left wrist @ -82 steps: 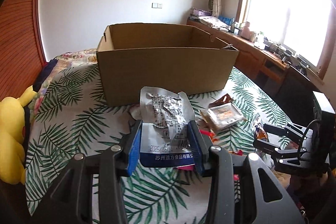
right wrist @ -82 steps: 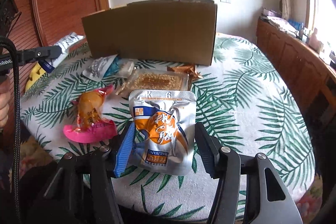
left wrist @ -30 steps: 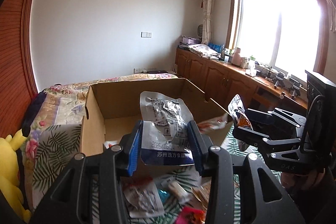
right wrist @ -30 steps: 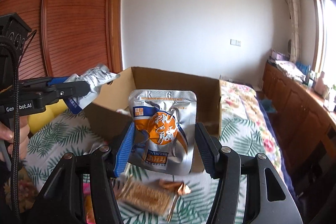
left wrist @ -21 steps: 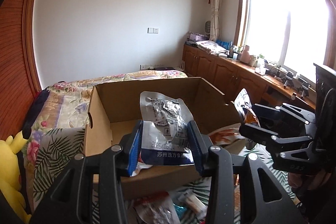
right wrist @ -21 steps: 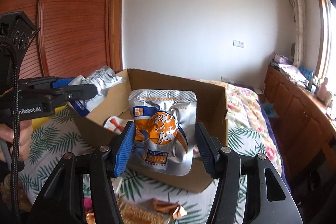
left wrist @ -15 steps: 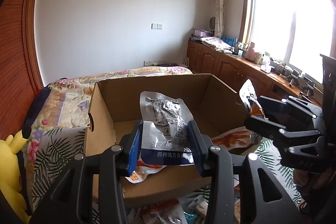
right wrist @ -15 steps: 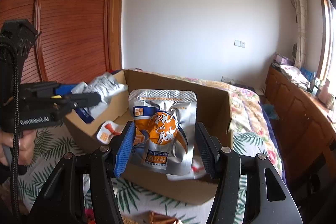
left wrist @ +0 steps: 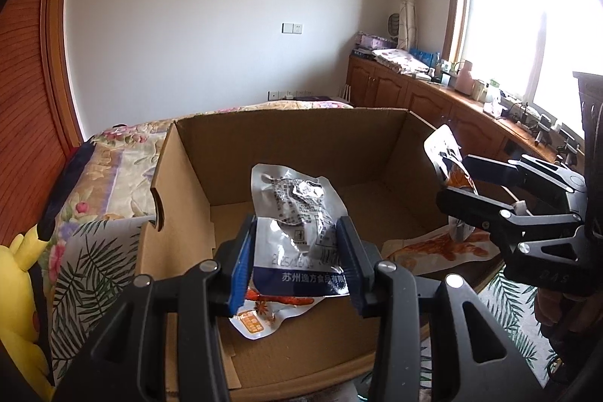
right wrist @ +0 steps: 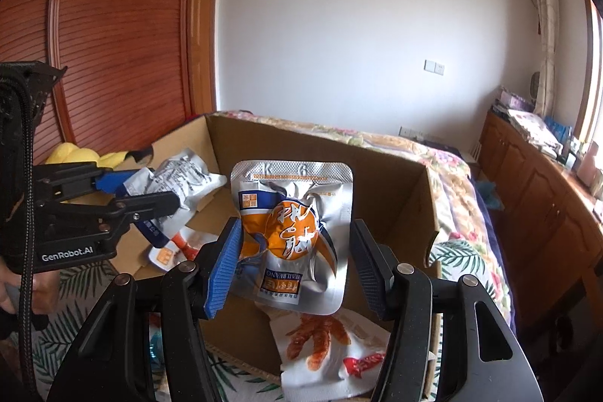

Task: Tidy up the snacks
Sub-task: 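Carry both packets over the box and open both tools to release them, then withdraw both tools from the box toward the snack pile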

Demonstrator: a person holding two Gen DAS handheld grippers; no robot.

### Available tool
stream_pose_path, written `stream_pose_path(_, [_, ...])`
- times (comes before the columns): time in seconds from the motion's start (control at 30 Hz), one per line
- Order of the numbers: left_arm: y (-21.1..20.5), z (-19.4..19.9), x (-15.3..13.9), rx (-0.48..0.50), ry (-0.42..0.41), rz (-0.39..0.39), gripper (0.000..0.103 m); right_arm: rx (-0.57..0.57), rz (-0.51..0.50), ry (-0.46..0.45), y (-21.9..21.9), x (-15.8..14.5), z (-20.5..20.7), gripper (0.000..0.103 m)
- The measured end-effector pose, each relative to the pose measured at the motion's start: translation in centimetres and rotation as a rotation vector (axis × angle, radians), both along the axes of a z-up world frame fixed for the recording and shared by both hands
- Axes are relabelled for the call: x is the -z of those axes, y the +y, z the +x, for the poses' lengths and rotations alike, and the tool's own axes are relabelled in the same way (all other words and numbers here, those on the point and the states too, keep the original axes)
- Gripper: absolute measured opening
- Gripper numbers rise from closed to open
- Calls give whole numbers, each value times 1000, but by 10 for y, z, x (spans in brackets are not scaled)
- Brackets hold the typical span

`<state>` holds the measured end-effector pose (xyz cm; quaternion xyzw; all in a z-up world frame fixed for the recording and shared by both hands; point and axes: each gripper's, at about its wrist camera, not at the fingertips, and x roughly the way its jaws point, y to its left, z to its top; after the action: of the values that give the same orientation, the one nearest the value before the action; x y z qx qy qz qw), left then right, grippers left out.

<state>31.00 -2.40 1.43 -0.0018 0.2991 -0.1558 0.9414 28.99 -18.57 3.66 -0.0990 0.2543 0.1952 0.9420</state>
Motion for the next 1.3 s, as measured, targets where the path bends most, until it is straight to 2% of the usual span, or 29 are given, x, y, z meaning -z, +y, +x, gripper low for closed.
stream_pose_path(0.53, [-10, 3, 7, -14, 13, 46, 44, 3, 12, 43, 0, 9, 9, 61])
stream_pose_path(0.9, [-7, -10, -2, -18, -6, 41, 46, 2, 24, 18, 1, 4, -7, 61])
stream_pose_path(1.07, [-5, -27, -14, -19, -27, 54, 56, -3, 44, -1, 1, -5, -28, 62])
stream_pose_path(1.3, [-1, -55, -33, -27, -65, 65, 62, -2, 66, -19, 0, -17, -56, 63])
